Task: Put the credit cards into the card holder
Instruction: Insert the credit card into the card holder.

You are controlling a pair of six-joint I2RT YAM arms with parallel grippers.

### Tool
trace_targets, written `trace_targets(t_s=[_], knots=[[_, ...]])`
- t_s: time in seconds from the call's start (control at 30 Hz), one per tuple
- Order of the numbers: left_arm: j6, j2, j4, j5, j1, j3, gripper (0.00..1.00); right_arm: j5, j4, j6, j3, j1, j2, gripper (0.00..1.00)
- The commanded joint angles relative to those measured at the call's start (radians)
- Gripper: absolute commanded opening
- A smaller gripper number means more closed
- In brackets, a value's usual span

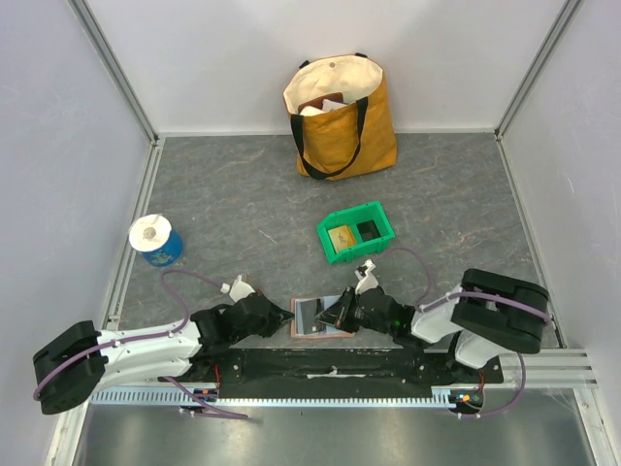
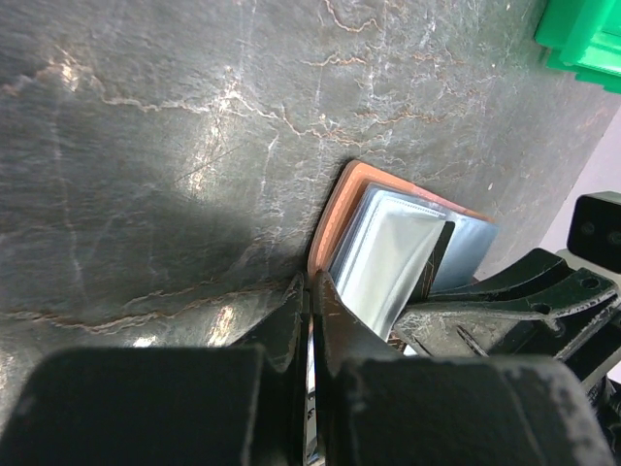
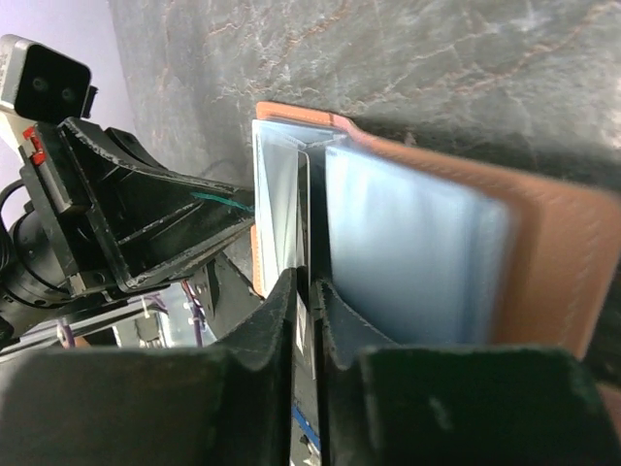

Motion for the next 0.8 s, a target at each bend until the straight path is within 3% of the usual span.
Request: trace_targets(t_s=[0.0, 0.13, 0.23, 0.5, 0.77], knots=[[-0.016, 0.001, -0.092, -0.008, -0.001, -0.032, 0.02, 0.103, -0.329, -0.032, 0.037, 0.020, -0.138, 0.23], [-0.018, -0.025, -0.107, -0.015, -0.001, -0.041, 0.02, 0.210, -0.588, -0.107, 0.090, 0.021, -0.282, 0.52], [-0.018, -0.029, -0.110, -0.011, -0.001, -0.046, 0.02, 0.220, -0.643, -0.140, 0.115, 0.021, -0.313, 0.57], [-0.008, -0.026, -0.103, -0.011, -0.001, -0.039, 0.02, 0.146, -0.649, -0.190, 0.214, 0.040, -0.198, 0.56], [-0.008, -0.019, -0.090, -0.012, 0.000, -0.038, 0.02, 0.109, -0.635, -0.244, 0.310, 0.072, -0.132, 0.42]])
